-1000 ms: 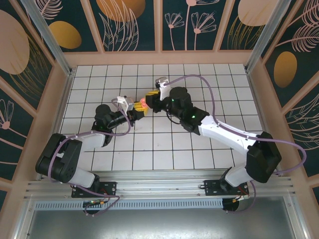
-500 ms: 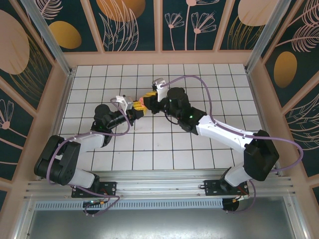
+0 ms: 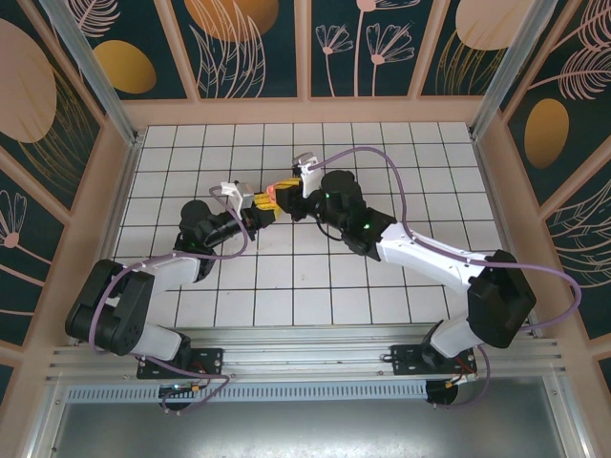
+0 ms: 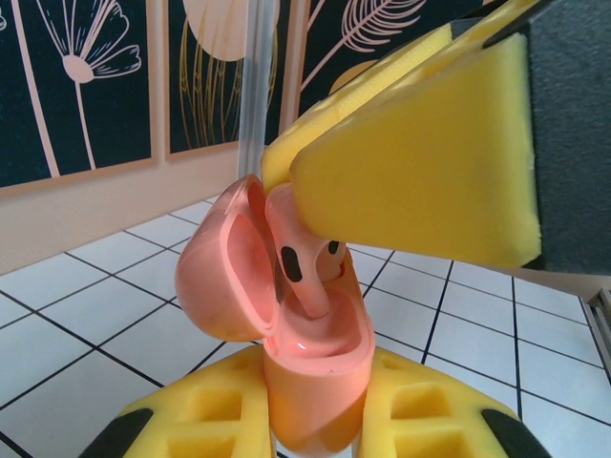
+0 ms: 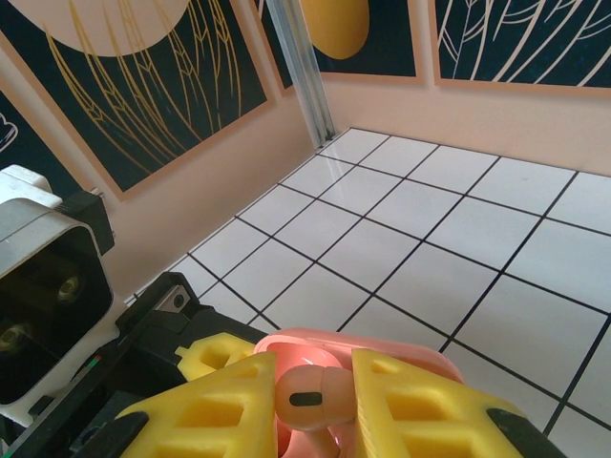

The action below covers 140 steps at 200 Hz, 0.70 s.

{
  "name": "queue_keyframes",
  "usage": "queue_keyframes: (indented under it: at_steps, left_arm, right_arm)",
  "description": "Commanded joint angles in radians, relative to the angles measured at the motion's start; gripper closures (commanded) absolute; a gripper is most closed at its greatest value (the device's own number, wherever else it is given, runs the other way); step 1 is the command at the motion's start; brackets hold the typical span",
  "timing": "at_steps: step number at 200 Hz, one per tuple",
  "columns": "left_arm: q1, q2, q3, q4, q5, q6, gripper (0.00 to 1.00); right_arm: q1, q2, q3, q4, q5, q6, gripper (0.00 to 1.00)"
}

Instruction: Insert the wireless bluetooth earbuds into the charging case

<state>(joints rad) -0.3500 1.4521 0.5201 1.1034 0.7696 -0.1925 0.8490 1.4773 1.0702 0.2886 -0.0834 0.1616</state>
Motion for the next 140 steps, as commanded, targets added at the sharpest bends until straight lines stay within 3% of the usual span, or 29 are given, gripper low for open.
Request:
queue_keyframes:
  at_steps: [1, 140]
  left_arm:
    - [-0.007, -0.041, 0.029, 0.07, -0.032, -0.021, 0.94]
    - [-0.006, -0.077, 0.031, 0.036, -0.055, 0.007, 0.94]
  right_arm:
    - [0.009, -0.037, -0.027, -0.013, -0.001, -0.01, 0.77]
    - [0.017, -0.045, -0.032, -0.072, -0.023, -0.023, 0.73]
